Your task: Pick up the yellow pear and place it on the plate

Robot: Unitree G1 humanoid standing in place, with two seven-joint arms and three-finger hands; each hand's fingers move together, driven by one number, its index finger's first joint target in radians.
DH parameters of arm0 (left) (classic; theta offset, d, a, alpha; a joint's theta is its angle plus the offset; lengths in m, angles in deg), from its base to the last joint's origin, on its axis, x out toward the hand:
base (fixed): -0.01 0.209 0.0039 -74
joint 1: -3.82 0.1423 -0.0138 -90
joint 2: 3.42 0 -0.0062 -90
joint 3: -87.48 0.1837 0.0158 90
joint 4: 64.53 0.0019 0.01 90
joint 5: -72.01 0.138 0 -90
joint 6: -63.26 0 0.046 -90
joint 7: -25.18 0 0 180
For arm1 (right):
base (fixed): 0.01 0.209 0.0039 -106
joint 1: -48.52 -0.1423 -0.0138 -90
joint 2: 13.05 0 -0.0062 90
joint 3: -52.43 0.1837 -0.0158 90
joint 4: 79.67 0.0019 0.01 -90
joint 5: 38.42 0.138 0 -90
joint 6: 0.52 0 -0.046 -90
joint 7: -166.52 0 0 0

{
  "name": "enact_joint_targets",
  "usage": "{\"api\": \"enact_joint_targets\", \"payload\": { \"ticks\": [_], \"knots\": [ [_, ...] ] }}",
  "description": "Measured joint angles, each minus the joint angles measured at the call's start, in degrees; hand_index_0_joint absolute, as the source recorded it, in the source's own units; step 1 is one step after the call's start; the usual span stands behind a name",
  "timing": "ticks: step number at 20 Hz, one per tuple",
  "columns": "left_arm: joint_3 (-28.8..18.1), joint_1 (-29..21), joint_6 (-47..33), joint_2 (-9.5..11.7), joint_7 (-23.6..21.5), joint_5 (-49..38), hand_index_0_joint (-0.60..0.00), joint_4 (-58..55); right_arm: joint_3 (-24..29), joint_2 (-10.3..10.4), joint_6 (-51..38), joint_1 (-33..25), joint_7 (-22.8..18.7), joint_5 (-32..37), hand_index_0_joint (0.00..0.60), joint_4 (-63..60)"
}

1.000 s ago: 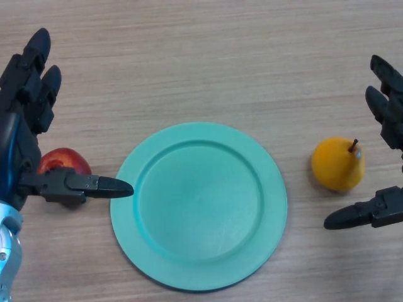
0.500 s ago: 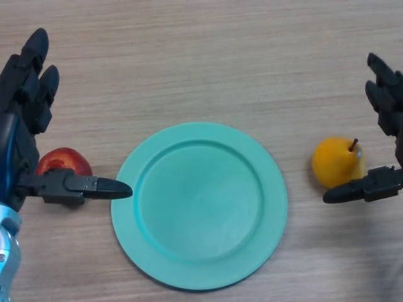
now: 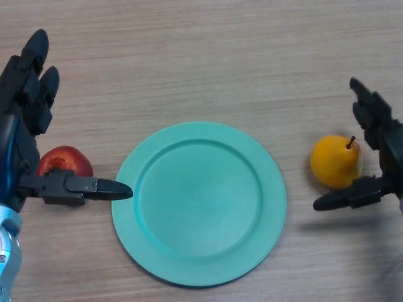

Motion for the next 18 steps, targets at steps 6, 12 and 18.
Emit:
{"api": "enact_joint_targets", "payload": {
  "ticks": [6, 12, 18],
  "knots": [
    [0.04, 0.13, 0.0, -0.02, 0.0, -0.05, 0.0, -0.01, -1.01, -1.22, -5.42, -3.19, -4.65, -10.0, 0.6, -8.69],
    [0.13, 0.66, 0.0, -0.08, 0.01, -0.08, 0.0, -0.02, 0.56, 0.27, 8.76, -1.07, -2.15, 6.18, 0.6, 4.67],
    [0.16, 0.7, -0.03, -0.3, 0.01, -0.02, 0.0, 0.04, 0.59, 1.41, 24.82, 3.33, -2.82, 12.11, 0.6, 29.7]
  ]
}}
